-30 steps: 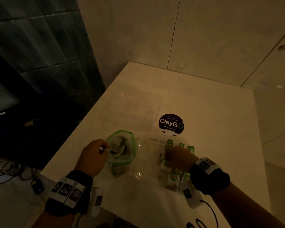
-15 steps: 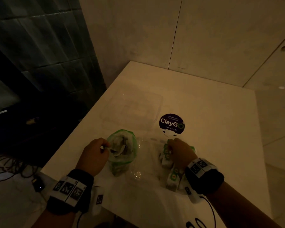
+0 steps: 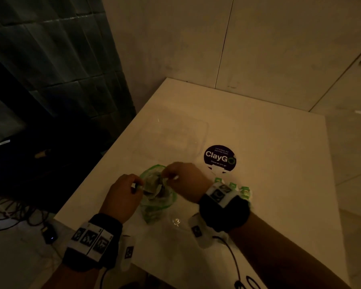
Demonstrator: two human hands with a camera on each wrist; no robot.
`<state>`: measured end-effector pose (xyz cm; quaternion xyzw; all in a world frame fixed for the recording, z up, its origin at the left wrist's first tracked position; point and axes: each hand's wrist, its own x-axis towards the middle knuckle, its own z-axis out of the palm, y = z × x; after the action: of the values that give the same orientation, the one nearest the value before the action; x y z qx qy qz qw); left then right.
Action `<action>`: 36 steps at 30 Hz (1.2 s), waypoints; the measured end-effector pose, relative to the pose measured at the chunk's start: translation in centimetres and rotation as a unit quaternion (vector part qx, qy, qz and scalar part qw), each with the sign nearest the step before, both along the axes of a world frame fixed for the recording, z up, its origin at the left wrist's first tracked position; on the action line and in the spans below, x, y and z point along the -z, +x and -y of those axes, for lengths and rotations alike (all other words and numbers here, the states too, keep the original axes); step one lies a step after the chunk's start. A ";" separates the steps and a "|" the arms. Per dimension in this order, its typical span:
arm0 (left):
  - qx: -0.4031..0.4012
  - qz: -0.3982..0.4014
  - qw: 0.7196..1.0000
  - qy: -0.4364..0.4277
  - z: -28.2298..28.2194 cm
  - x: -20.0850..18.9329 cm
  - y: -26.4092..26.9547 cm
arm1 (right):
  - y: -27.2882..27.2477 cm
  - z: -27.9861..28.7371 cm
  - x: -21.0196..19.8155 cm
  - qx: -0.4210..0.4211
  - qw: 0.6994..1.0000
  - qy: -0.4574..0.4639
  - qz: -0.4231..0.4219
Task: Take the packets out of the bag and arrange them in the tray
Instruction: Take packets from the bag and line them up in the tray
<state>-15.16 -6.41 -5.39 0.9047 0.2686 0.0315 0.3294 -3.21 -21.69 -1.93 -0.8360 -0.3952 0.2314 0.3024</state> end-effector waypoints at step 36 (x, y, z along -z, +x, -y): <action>0.002 0.118 0.921 -0.371 4.7 -3.2 1.7 | -0.7 3.2 0.1 0.173 0.821 0.262 -0.478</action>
<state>-13.50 -11.16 -2.19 0.7079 0.2186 0.0357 0.6707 -3.92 -24.94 -2.01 -0.5645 -0.0959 0.4332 0.6960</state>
